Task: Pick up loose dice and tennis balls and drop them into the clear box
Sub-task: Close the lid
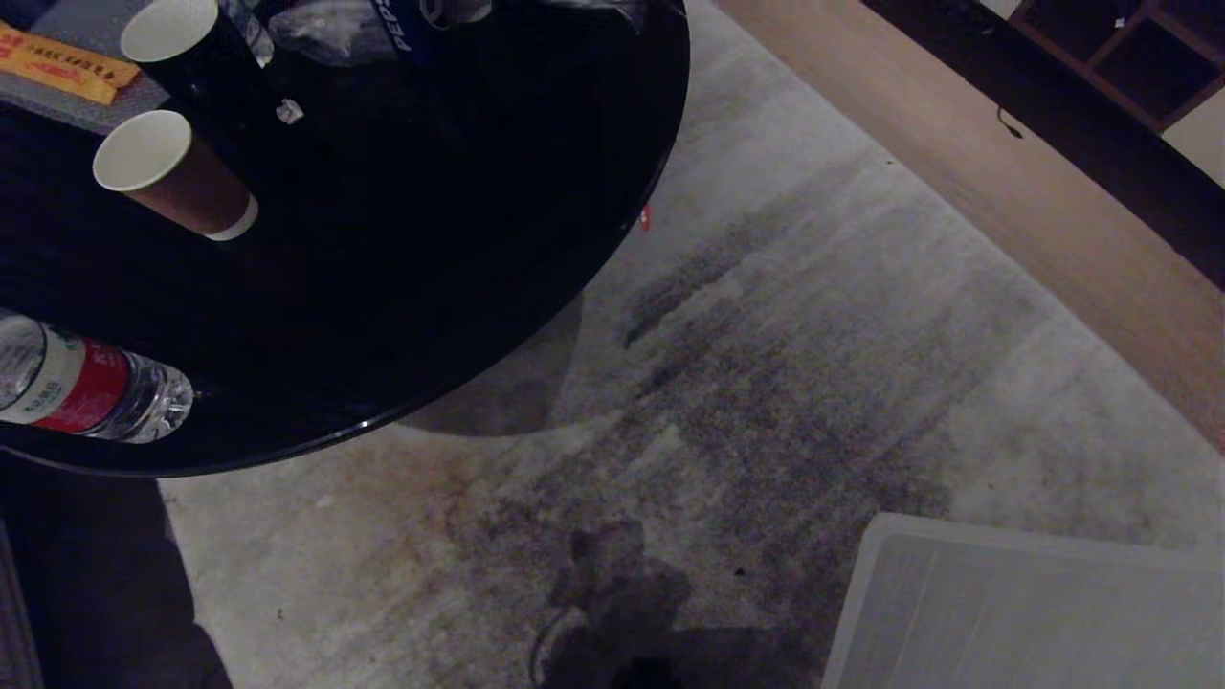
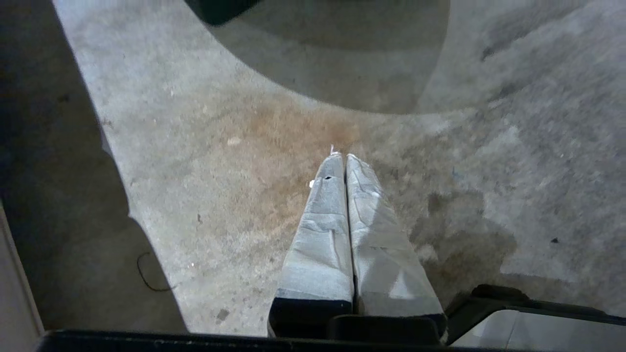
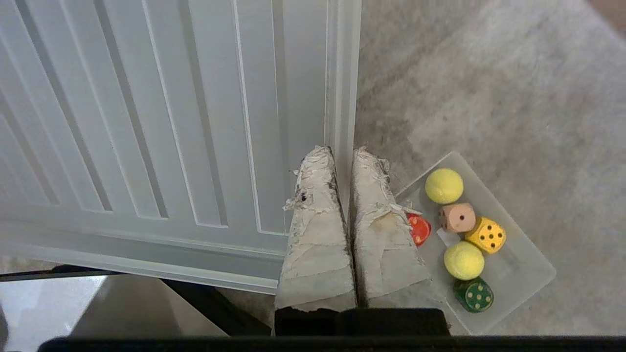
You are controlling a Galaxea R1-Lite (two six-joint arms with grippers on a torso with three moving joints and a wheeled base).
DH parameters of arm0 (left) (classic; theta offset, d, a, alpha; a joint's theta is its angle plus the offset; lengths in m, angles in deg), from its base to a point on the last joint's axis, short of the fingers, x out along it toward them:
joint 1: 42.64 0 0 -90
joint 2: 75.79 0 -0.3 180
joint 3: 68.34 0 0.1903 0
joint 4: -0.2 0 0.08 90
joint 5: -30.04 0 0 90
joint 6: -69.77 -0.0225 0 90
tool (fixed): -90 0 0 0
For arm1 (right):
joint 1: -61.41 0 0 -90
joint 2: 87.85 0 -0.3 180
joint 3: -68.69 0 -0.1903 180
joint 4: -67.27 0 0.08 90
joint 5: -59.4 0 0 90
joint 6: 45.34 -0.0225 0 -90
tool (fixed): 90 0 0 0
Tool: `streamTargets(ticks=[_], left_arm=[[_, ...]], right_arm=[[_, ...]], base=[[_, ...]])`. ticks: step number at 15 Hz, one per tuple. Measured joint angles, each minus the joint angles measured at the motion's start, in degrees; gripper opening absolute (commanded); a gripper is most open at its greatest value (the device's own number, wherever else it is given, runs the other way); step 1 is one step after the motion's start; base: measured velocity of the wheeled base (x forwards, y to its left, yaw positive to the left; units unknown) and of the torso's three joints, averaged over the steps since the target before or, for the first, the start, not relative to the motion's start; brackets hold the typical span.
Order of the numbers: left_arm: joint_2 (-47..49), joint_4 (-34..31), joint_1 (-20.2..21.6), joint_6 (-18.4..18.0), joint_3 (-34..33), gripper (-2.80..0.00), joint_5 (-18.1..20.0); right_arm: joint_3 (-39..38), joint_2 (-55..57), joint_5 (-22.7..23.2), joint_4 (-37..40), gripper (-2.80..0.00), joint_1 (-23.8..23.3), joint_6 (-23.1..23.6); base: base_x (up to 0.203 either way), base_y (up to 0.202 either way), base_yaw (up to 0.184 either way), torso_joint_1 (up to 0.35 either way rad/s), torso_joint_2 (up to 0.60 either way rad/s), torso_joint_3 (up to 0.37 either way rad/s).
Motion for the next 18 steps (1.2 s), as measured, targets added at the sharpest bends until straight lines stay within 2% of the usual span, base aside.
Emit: streamTargets(ticks=[18], left_arm=[[0.00, -0.02, 0.00, -0.17, 0.00, -2.80, 0.00]], right_arm=[[0.00, 0.02, 0.00, 0.04, -2.80, 0.05, -0.02]], base=[[0.000, 0.000, 0.000, 0.002, 0.00, 0.202]])
